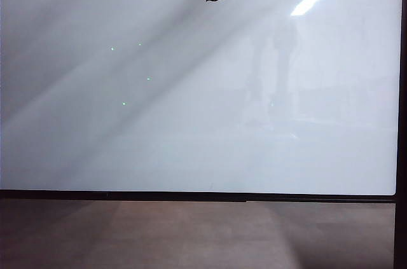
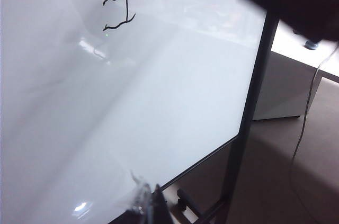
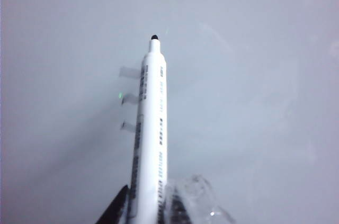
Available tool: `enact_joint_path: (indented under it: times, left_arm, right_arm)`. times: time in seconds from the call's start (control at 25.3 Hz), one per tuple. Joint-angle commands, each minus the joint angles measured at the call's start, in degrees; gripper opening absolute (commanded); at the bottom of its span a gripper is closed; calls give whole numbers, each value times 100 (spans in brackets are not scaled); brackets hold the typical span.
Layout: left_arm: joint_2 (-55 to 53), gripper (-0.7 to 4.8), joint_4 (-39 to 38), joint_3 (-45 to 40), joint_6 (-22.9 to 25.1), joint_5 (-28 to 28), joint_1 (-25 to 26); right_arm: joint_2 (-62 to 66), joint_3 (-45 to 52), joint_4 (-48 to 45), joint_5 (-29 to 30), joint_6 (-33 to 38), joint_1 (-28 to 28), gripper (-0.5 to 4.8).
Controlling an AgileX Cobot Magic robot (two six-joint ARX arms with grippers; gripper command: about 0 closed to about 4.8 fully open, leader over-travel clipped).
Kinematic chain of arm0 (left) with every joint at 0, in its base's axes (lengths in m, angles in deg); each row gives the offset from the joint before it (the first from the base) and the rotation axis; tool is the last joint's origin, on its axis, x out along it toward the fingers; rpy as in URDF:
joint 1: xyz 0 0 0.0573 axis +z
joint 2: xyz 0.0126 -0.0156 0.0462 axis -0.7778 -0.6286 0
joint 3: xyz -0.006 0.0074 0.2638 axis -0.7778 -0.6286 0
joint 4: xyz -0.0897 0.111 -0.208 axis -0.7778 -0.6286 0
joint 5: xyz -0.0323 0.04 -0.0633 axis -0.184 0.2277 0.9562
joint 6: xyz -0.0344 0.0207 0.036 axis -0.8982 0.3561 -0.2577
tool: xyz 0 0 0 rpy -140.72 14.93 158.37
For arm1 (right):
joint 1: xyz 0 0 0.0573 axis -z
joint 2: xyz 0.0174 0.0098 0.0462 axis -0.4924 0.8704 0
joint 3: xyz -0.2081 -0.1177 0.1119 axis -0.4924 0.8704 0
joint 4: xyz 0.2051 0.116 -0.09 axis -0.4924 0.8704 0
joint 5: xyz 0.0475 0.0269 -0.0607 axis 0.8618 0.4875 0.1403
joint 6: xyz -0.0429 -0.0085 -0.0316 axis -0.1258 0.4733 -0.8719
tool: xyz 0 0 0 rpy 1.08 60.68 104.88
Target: Reach to the right to find the marker pen, pick it up, and write the number 3 on the whiteboard.
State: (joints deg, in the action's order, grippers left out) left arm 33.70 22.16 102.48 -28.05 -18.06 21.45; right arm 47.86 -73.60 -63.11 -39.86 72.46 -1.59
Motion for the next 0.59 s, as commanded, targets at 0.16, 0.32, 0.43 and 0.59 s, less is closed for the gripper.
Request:
enact_joint_path:
  times: [0.16,0.32,0.43,0.59]
  left_arm:
    - [173,-5,24,24,-39,-20,4]
    - [352,-5,-348,17,-33,-129,4]
    - [608,-5,-625,-140,105,-146,4]
    - [1110,-5,-461,-640,122,-151,4]
  right_arm:
    - [-949,-42,616,-33,-20,7,49]
    - [-1478,-42,1178,-28,-20,2,49]
    - [-1884,-42,1676,-31,-13,-15,49]
    - [-2361,-37,2363,-33,-24,-15,49]
